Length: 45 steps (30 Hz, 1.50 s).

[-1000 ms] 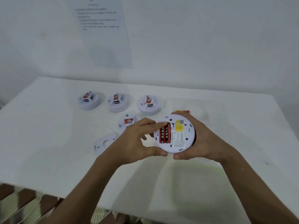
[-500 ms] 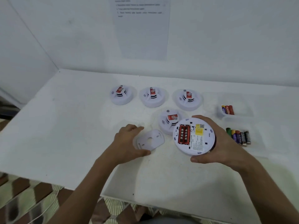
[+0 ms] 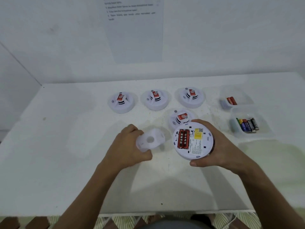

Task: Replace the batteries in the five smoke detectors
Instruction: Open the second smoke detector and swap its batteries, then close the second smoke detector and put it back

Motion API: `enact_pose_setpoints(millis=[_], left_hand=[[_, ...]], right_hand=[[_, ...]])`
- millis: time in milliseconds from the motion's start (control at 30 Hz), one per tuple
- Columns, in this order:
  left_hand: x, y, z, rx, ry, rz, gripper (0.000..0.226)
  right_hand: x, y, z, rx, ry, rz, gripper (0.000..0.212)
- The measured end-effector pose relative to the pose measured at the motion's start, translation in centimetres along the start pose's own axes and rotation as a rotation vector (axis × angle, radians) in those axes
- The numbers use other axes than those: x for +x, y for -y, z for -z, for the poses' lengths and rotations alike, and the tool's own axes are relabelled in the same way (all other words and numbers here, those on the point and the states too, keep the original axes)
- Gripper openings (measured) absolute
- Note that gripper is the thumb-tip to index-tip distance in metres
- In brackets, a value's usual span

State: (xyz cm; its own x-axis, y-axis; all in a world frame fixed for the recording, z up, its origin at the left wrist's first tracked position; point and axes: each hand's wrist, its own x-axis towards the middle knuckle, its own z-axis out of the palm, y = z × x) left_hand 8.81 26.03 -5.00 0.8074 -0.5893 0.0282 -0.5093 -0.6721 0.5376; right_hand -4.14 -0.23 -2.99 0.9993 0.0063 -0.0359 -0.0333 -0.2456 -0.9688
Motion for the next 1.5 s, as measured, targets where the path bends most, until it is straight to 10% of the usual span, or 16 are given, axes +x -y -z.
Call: enact_pose_setpoints(millis=[333,1500], left_hand=[[-0.8,-2.9,4.7,-0.219,-0.001,-0.271,0.057],[0.3,-3.4,5.5,-0.095,0.148,-0.246,0.069]], right_hand=[[2.7,2.6,-4.2,-0.050,0.025,0.048,0.097],[4.5,2.9,-5.2,-0.151,0.047,0.037,0.095]])
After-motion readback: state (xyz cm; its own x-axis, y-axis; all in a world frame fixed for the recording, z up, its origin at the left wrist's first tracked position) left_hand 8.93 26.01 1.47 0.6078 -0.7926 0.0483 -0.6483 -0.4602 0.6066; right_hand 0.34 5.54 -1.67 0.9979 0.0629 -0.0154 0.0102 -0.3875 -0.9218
